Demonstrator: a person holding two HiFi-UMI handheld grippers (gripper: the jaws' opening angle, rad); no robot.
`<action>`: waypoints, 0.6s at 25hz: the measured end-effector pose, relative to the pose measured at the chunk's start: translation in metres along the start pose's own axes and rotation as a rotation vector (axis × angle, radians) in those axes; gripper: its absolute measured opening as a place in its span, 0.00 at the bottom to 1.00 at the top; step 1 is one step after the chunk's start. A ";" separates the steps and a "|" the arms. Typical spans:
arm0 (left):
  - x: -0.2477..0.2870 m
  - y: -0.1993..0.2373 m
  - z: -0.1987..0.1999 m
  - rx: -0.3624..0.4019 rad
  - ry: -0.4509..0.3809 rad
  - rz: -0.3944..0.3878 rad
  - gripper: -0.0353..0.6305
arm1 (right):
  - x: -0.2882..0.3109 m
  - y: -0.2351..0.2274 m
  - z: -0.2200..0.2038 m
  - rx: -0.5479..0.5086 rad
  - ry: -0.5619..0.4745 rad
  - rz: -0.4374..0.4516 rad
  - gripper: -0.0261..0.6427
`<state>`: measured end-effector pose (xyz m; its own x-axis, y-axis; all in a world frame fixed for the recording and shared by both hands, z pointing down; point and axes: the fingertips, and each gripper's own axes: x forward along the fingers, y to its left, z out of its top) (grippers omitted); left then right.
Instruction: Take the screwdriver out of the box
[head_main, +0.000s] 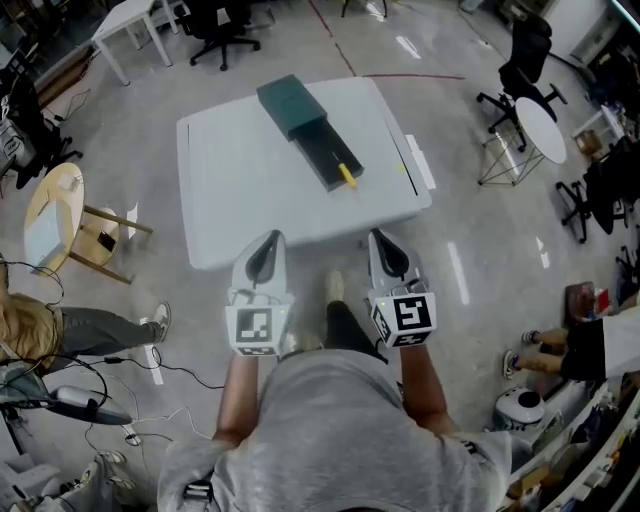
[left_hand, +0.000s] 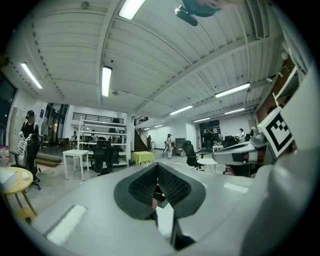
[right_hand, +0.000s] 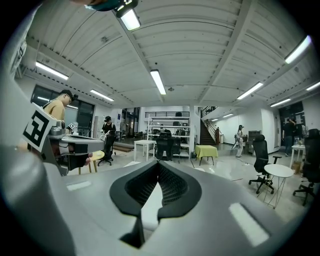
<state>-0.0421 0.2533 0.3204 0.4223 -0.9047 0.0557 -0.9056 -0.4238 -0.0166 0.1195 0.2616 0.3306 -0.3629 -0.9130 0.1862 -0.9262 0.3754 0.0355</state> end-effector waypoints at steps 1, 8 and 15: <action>0.005 0.003 -0.001 0.001 0.001 0.004 0.07 | 0.006 -0.002 0.000 0.000 0.001 0.003 0.04; 0.054 0.022 -0.006 -0.001 0.021 0.024 0.07 | 0.062 -0.027 0.001 0.007 0.016 0.030 0.04; 0.117 0.040 -0.014 -0.023 0.063 0.051 0.07 | 0.125 -0.063 -0.003 0.014 0.070 0.064 0.04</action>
<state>-0.0295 0.1314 0.3403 0.3732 -0.9202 0.1179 -0.9268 -0.3756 0.0020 0.1330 0.1239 0.3548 -0.4136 -0.8737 0.2560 -0.9029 0.4298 0.0082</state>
